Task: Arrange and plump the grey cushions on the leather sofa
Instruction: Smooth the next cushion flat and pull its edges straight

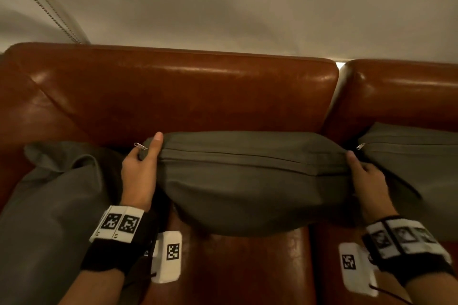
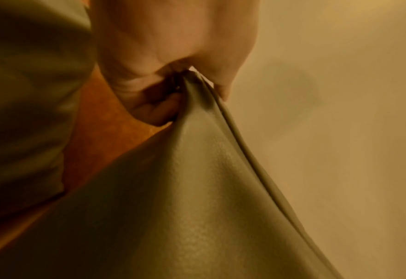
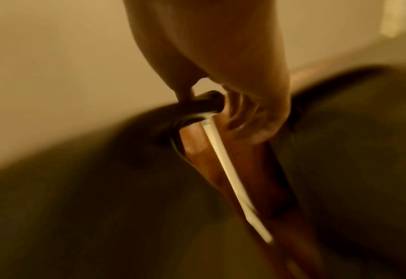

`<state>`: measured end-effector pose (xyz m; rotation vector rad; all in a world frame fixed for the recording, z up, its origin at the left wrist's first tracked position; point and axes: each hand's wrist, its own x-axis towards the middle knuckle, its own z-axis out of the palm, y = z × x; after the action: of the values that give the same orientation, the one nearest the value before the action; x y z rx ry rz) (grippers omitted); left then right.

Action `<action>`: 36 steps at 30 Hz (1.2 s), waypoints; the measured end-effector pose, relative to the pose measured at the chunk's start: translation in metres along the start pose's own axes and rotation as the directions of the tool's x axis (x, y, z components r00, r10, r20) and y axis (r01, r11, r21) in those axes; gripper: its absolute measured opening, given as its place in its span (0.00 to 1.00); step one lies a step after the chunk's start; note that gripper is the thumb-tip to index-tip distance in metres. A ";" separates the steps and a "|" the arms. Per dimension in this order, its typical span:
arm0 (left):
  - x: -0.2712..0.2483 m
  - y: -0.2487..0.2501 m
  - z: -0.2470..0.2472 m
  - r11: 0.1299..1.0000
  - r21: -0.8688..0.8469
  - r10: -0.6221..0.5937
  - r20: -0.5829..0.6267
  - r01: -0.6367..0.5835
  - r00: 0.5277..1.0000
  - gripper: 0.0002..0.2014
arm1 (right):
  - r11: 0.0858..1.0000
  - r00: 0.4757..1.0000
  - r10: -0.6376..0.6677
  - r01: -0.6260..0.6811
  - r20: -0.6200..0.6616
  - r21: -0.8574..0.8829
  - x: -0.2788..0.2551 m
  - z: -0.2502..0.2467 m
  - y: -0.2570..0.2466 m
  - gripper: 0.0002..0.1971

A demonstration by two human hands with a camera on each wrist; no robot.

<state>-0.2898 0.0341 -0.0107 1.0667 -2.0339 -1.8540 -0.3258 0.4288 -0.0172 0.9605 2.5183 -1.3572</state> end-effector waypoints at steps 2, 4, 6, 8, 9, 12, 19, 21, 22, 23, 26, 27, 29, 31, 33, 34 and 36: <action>-0.001 0.003 -0.004 0.993 0.086 0.085 -0.003 -0.084 0.996 0.12 | 0.973 0.998 -0.058 0.052 0.020 0.226 -0.013 -0.015 -0.008 0.14; 0.000 0.007 -0.010 0.981 0.139 0.147 -0.069 -0.137 0.987 0.11 | 0.960 0.976 -0.208 0.216 -0.062 0.178 -0.019 -0.025 -0.017 0.11; 0.008 0.004 -0.012 0.985 0.140 0.115 -0.124 -0.097 0.986 0.12 | 0.963 0.965 -0.249 0.256 -0.087 0.084 -0.015 -0.026 -0.018 0.12; 0.008 -0.003 -0.006 0.972 0.233 0.070 -0.099 -0.045 0.993 0.17 | 0.985 0.984 -0.161 0.166 -0.075 0.053 -0.004 -0.018 -0.010 0.15; 0.006 -0.007 0.000 0.963 0.268 0.050 -0.089 -0.025 0.995 0.19 | 0.990 0.995 -0.084 0.090 -0.058 0.110 -0.001 -0.014 -0.008 0.19; -0.006 -0.007 0.017 0.986 0.167 0.027 -0.069 -0.015 0.997 0.29 | 0.907 0.996 0.050 -0.075 0.071 0.415 0.003 -0.010 -0.006 0.23; -0.010 -0.013 0.003 0.883 0.449 0.151 0.008 -0.139 0.988 0.30 | 0.985 0.994 -0.092 0.083 0.052 0.155 -0.005 -0.018 0.006 0.28; -0.012 -0.011 0.007 0.904 0.404 0.156 -0.009 -0.139 0.988 0.28 | 0.964 0.966 -0.236 0.219 -0.108 -0.149 -0.008 -0.011 -0.001 0.32; -0.011 -0.010 0.010 0.931 0.340 0.145 -0.009 -0.134 0.989 0.26 | 0.915 0.925 -0.343 0.290 -0.161 -0.281 -0.014 -0.005 -0.010 0.34; -0.011 -0.010 0.013 0.951 0.283 0.131 -0.011 -0.122 0.991 0.23 | 0.853 0.874 -0.452 0.365 -0.178 -0.372 -0.025 0.005 -0.021 0.34; -0.010 -0.011 0.015 0.954 0.256 0.164 -0.019 -0.154 0.986 0.18 | 0.589 0.642 -0.766 0.713 0.018 -0.380 -0.077 0.072 -0.055 0.25; -0.010 -0.013 0.015 0.950 0.262 0.180 -0.022 -0.168 0.983 0.16 | 0.493 0.551 -0.824 0.810 0.128 -0.317 -0.102 0.103 -0.066 0.23; -0.006 -0.022 0.012 0.954 0.239 0.192 -0.034 -0.179 0.981 0.13 | 0.392 0.437 -0.790 0.899 0.430 -0.193 -0.147 0.157 -0.082 0.25; 0.001 -0.032 0.004 0.962 0.218 0.183 -0.059 -0.166 0.981 0.13 | 0.388 0.409 -0.670 0.905 0.619 -0.177 -0.157 0.187 -0.077 0.27; 0.007 -0.041 -0.004 0.965 0.223 0.158 -0.089 -0.135 0.983 0.13 | 0.289 0.409 -0.693 0.912 0.594 -0.292 -0.133 0.179 -0.056 0.27; 0.008 -0.045 -0.007 0.967 0.224 0.147 -0.093 -0.123 0.985 0.13 | 0.258 0.439 -0.704 0.891 0.558 -0.375 -0.115 0.164 -0.042 0.26; 0.009 -0.049 -0.005 0.969 0.219 0.136 -0.076 -0.117 0.988 0.13 | 0.326 0.570 -0.674 0.800 0.470 -0.504 -0.077 0.120 -0.018 0.27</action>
<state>-0.2746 0.0264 -0.0583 1.0224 -2.2302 -1.5248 -0.2978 0.2906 -0.0454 -0.5650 3.0003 -0.3666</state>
